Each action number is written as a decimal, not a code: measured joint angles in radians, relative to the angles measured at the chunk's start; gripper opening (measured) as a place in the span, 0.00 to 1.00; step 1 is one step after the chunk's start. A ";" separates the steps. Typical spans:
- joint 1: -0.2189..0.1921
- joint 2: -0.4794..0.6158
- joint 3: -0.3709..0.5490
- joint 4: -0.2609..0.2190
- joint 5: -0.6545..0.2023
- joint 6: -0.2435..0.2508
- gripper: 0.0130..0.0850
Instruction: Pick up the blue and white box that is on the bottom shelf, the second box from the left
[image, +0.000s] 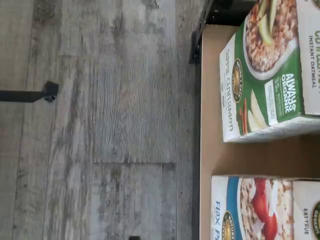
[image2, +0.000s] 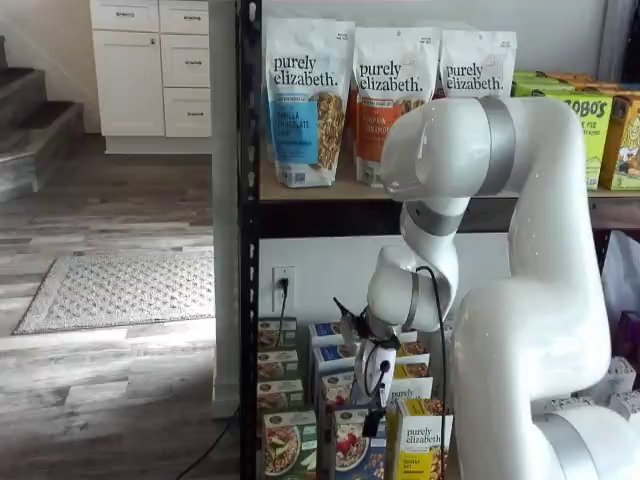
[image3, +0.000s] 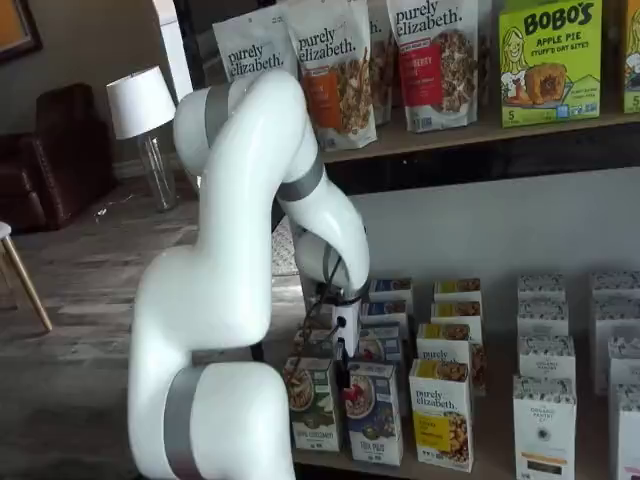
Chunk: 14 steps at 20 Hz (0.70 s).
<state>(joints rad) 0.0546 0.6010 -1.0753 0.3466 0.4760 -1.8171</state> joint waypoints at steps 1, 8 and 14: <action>0.001 0.002 -0.003 -0.015 0.001 0.014 1.00; 0.017 0.051 -0.067 -0.065 -0.004 0.076 1.00; 0.011 0.086 -0.093 -0.073 -0.051 0.076 1.00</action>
<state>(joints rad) 0.0661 0.6873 -1.1684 0.2738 0.4247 -1.7414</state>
